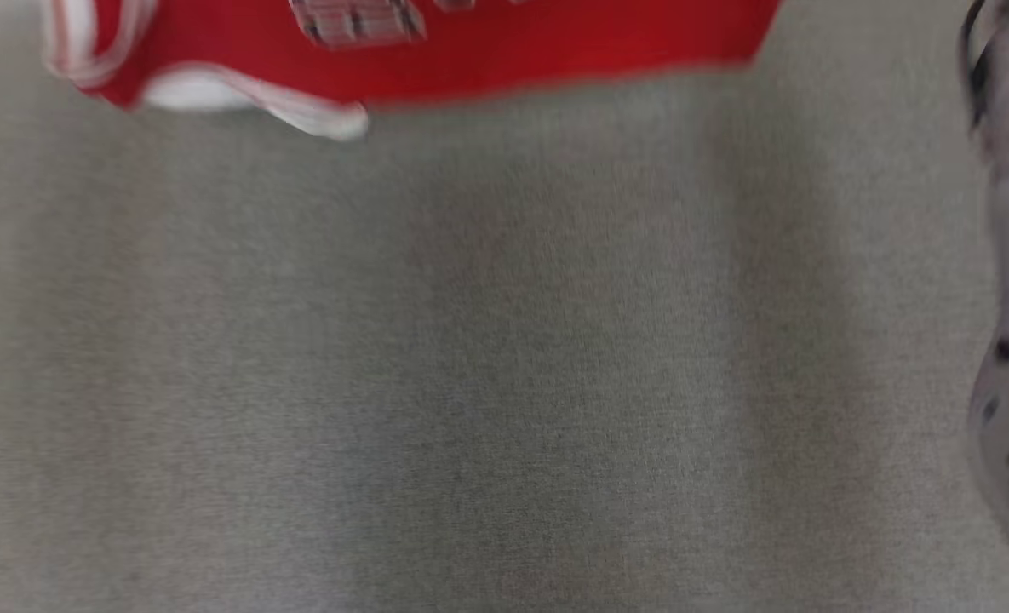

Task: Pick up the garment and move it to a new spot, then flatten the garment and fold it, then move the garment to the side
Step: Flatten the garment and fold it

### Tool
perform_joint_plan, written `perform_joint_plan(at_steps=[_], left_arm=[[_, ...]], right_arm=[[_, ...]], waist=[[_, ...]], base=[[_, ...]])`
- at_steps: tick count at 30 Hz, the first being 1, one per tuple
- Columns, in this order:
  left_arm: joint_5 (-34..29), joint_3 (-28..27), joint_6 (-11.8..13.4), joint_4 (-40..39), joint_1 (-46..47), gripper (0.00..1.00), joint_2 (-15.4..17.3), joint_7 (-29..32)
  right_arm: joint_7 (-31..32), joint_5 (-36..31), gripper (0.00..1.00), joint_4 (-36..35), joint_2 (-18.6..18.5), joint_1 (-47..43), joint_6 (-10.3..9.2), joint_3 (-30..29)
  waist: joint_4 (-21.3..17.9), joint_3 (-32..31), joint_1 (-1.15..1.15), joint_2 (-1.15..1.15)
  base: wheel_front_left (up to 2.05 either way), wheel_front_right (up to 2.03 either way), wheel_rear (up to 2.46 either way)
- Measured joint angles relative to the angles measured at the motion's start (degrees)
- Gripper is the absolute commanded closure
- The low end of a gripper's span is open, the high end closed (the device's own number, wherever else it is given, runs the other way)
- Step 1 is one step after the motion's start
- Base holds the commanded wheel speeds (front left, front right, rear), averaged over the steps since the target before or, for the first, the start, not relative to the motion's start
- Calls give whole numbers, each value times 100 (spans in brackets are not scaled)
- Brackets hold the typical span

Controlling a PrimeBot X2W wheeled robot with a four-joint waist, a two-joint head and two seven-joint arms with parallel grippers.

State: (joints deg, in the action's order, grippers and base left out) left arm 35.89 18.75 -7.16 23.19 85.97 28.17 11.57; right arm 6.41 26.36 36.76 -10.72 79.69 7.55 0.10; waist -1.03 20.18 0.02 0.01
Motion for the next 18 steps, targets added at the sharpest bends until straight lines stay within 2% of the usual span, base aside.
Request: perform_joint_plan(at_steps=[5,9,13,18], left_arm=[[-73,427,-25,727,1638,100,-171,-209],[-56,731,-37,1290,2463,100,-300,-472],[-12,981,-36,1763,3043,100,-377,-791],[83,1313,-37,2074,3333,100,-400,-999]], right_arm=[[15,-27,100,777,190,1514,0,-466],[-65,-314,100,1229,266,2234,-1,-655],[-174,-599,100,1650,241,2802,0,-787],[-311,-694,100,1942,169,2994,-1,-829]], waist=[[-169,643,0,0],[-295,1072,0,0],[-403,1406,-1,0],[-488,1639,-1,0]], base=[[0,0,0],[0,0,0],[0,0,0],[0,0,0]])
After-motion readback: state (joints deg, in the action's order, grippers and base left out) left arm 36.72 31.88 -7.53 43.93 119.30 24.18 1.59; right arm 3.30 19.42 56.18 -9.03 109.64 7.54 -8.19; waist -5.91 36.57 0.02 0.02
